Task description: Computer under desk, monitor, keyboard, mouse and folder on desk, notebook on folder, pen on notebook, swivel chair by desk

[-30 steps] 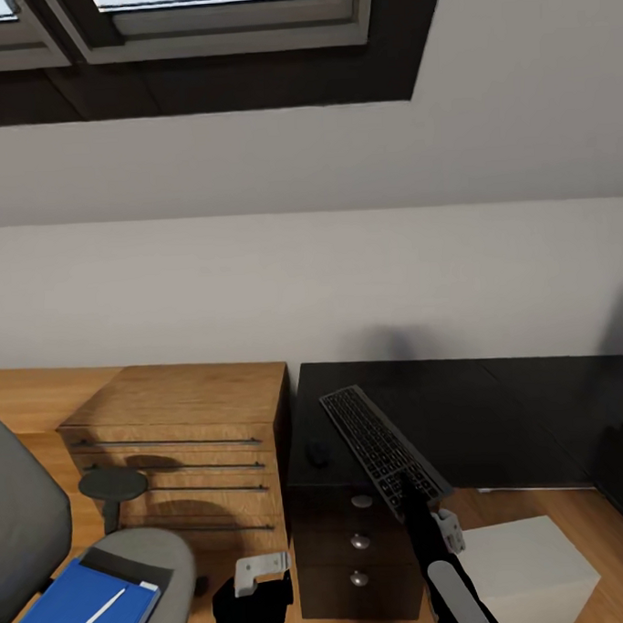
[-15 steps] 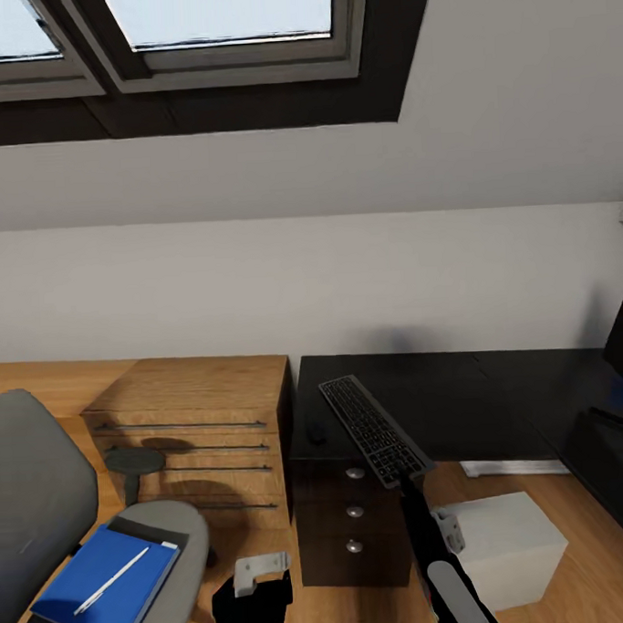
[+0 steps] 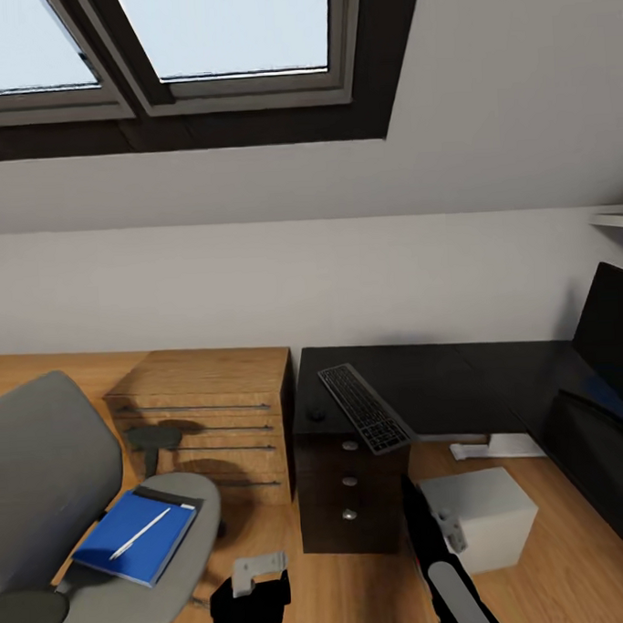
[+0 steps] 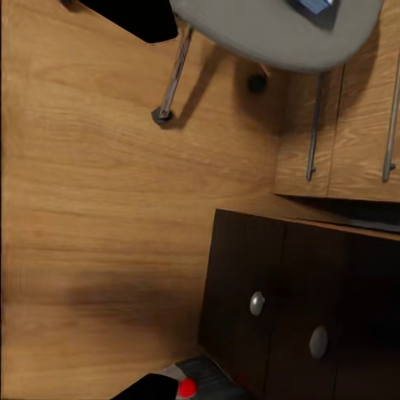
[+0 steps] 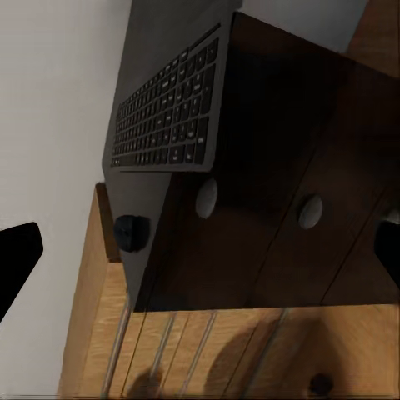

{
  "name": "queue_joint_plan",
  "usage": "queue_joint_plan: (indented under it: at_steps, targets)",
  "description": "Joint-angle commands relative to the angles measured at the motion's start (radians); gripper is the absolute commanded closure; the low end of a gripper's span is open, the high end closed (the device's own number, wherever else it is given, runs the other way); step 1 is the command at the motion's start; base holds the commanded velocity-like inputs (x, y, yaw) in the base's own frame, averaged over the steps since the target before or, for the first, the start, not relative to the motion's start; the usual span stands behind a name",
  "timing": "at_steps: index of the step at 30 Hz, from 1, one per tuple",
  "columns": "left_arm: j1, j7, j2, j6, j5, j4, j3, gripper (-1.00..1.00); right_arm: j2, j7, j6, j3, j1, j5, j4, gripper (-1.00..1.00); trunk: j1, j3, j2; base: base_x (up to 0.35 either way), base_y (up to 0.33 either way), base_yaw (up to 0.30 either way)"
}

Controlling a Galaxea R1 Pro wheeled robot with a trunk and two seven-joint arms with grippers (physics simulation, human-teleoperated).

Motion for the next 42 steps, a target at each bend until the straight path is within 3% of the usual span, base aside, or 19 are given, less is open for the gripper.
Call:
queue_joint_plan:
  at_steps: [1,3,7,9,10,12,13,18,24,29,32,35,42]
  targets:
    - [0.000,0.008,0.000,0.002,0.009,0.000,0.003,-1.00,-0.003,0.008,-0.001,-0.001,-0.001,0.001,0.003,-1.00,-0.004,0.002,0.007,-0.202,0.000,0.000]
    - [0.000,0.008,0.001,0.002,0.009,0.003,0.007,-1.00,-0.006,0.009,-0.001,0.000,-0.001,0.020,0.004,-1.00,-0.012,0.008,0.021,-0.146,0.000,0.000]
    - [0.000,0.009,0.001,0.002,0.010,0.025,0.013,-1.00,-0.020,0.009,-0.002,0.002,-0.001,0.099,0.021,-1.00,-0.027,0.021,0.049,-0.061,0.000,0.000]
    - [0.000,0.010,0.001,0.002,0.010,0.062,0.015,-1.00,-0.032,0.010,-0.002,0.001,-0.001,0.170,0.049,-1.00,-0.035,0.027,0.063,-0.024,0.000,0.000]
    - [-0.001,0.011,0.001,0.000,0.011,0.102,0.018,-1.00,-0.039,0.013,-0.002,0.000,0.000,0.218,0.071,-1.00,-0.039,0.030,0.070,-0.014,0.000,0.000]
    - [0.000,0.011,0.001,-0.001,0.011,0.155,0.027,-1.00,-0.044,0.016,-0.003,-0.001,0.000,0.263,0.093,-1.00,-0.047,0.037,0.084,-0.010,0.000,0.000]
    - [0.000,0.010,-0.001,-0.002,0.010,0.216,0.042,-1.00,-0.050,0.019,-0.004,-0.001,0.001,0.305,0.119,-1.00,-0.050,0.040,0.091,-0.006,0.000,0.000]
    - [-0.001,0.005,-0.008,-0.017,0.009,0.368,0.072,-1.00,-0.073,0.022,-0.029,-0.001,0.002,0.396,0.224,-1.00,-0.066,0.052,0.119,-0.003,0.000,0.000]
    - [0.000,0.003,-0.008,-0.079,0.009,0.466,0.082,-1.00,-0.083,0.024,-0.066,0.002,0.002,0.431,0.339,-1.00,-0.066,0.052,0.119,0.000,0.000,0.000]
    - [-0.001,0.002,-0.008,-0.107,0.013,0.493,0.093,-1.00,-0.087,-0.004,-0.094,0.027,0.031,0.458,0.367,-1.00,-0.066,0.052,0.118,0.000,0.000,0.000]
    - [0.000,0.016,-0.013,-0.124,0.004,0.476,0.091,-1.00,-0.085,0.002,-0.077,0.010,0.048,0.456,0.384,-1.00,-0.066,0.052,0.118,0.000,0.000,0.000]
    - [0.000,0.022,0.001,-0.106,-0.002,0.459,0.088,-1.00,-0.100,0.019,-0.065,-0.003,0.056,0.438,0.401,-1.00,-0.066,0.052,0.118,-0.008,0.000,0.000]
    - [0.000,0.024,0.022,-0.067,-0.003,0.420,0.086,-1.00,-0.135,0.042,-0.062,0.024,0.059,0.439,0.436,-1.00,-0.066,0.052,0.118,-0.264,-0.037,0.000]
